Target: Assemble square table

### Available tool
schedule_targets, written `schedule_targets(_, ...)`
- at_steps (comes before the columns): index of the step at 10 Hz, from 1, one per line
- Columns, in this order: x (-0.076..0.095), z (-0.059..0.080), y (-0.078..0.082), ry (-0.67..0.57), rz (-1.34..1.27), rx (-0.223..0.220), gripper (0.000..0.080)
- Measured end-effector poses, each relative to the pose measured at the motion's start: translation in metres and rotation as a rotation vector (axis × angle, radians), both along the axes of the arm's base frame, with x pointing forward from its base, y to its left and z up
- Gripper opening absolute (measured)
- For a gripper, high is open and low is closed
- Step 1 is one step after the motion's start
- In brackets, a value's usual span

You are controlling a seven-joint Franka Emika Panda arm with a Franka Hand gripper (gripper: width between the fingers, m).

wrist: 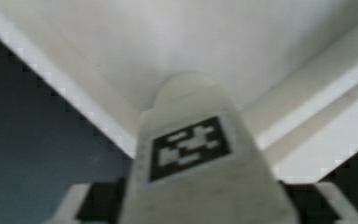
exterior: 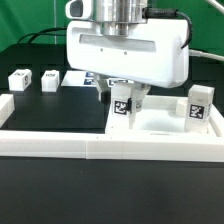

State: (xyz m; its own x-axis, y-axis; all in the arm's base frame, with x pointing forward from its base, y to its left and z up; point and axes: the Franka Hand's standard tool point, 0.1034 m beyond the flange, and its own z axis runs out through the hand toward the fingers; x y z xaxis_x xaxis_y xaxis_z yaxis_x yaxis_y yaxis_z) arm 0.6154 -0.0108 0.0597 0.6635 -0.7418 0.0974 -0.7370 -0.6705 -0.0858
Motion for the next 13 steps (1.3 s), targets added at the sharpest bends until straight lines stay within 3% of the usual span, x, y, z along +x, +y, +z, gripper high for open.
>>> schedule_targets(1, -0.0018, -0.0009, -0.0024, 0.004, -0.05, 0.003, 0.0323)
schedule_targets(8, -0.0047, -0.001, -0.006, 0.009, -0.113, -0.005, 0.0327)
schedule_targets(9, -0.0045, -0.001, -0.0062, 0.008, -0.114, -0.005, 0.0402)
schedule_targets(10, -0.0045, -0.001, -0.0063, 0.008, -0.114, -0.005, 0.0402)
schedule_targets(11, -0.0045, -0.001, -0.0063, 0.008, -0.114, -0.005, 0.0569)
schedule_targets(12, -0.0045, -0.001, -0.0063, 0.008, -0.114, -0.005, 0.0569)
schedule_targets(13, -0.0045, -0.001, -0.0063, 0.008, -0.114, -0.005, 0.0635)
